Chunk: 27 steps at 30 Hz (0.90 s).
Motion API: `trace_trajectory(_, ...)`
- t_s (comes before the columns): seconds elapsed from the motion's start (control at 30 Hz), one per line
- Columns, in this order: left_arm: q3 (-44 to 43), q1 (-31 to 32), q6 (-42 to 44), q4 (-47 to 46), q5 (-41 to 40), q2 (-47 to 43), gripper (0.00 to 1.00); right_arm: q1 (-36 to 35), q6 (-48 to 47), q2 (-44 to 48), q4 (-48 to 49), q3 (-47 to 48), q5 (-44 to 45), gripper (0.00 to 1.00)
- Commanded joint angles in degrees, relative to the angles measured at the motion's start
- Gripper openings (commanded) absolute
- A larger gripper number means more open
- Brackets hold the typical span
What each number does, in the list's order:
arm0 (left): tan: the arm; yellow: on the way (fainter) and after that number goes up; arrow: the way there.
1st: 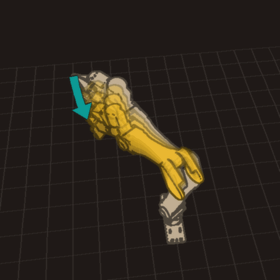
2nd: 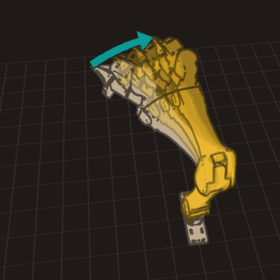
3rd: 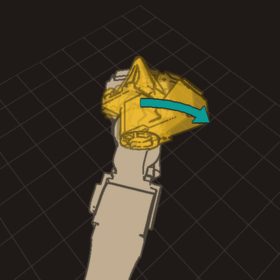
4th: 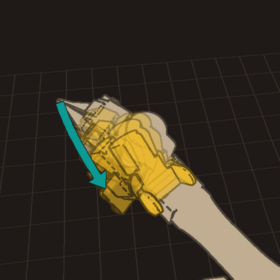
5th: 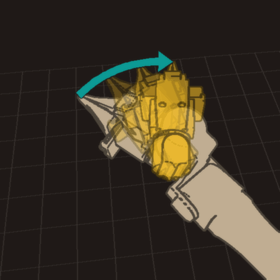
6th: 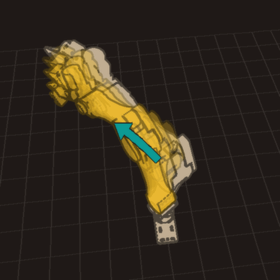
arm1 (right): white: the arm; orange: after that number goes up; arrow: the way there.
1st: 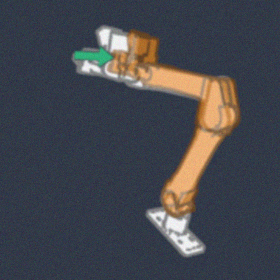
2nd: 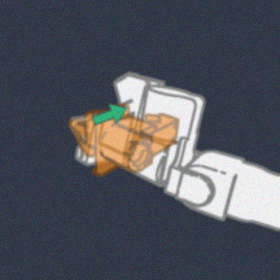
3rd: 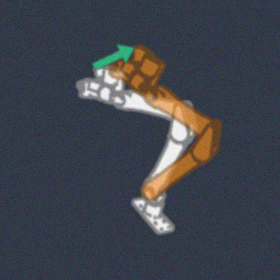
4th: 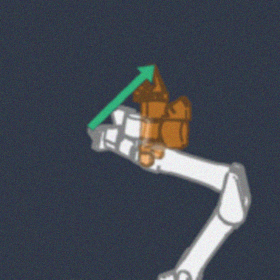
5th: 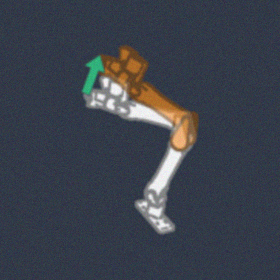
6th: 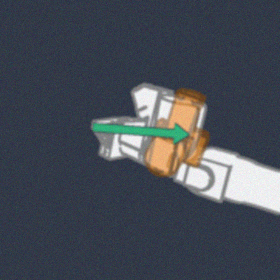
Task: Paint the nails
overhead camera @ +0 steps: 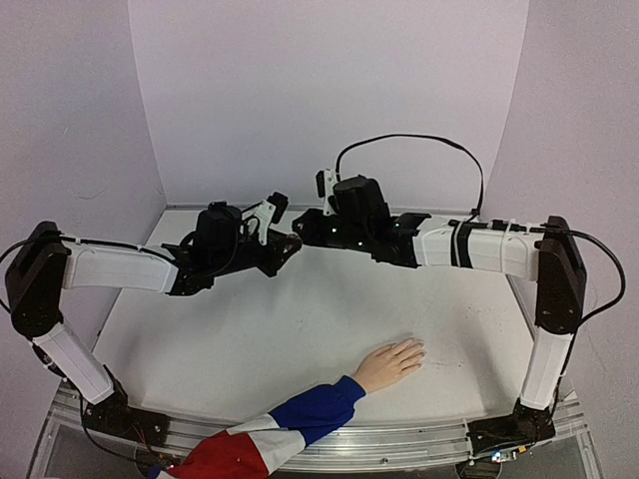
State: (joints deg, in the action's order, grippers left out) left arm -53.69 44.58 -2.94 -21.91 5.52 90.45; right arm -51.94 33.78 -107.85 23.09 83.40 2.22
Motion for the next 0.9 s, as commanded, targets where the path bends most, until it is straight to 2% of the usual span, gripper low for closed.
trace_trajectory(0.0, -10.7, 2.8, 6.6, -26.6, -12.3, 2.5, 0.0, -10.9, 10.1, -4.9, -12.8, 5.7, 14.8, 0.0)
trace_trajectory(0.07, -10.7, 4.3, 8.7, -29.0, -14.5, 4.0, 0.0, -12.3, 10.9, -6.2, -14.9, 9.2, 19.7, 0.0)
trace_trajectory(0.2, -10.2, 7.5, 13.4, -31.4, -18.1, 6.5, 0.0, -12.8, 10.1, -7.3, -15.8, 12.5, 22.6, 0.0)
trace_trajectory(0.33, -7.2, 8.4, 11.6, -31.0, -18.9, 5.1, 0.0, -12.7, 6.3, -4.6, -15.8, 12.4, 22.8, 0.0)
trace_trajectory(0.5, -2.1, 8.4, 7.3, -22.5, -20.0, -0.2, 0.0, -11.0, 1.6, 2.4, -15.7, 8.5, 19.2, 0.21)
trace_trajectory(0.67, 0.7, 8.3, 2.1, -12.2, -17.9, -5.3, 0.0, -8.2, -1.2, 8.9, -15.9, 4.7, 12.6, 0.53)
trace_trajectory(0.8, 1.3, 7.5, -1.2, -3.1, -13.3, -9.2, 0.0, -6.4, -4.8, 14.7, -15.9, 0.9, 4.6, 0.75)
trace_trajectory(0.87, 1.4, 6.0, -2.9, 1.2, -9.1, -11.4, 0.0, -4.4, -5.7, 16.8, -16.1, -0.5, -3.0, 0.78)
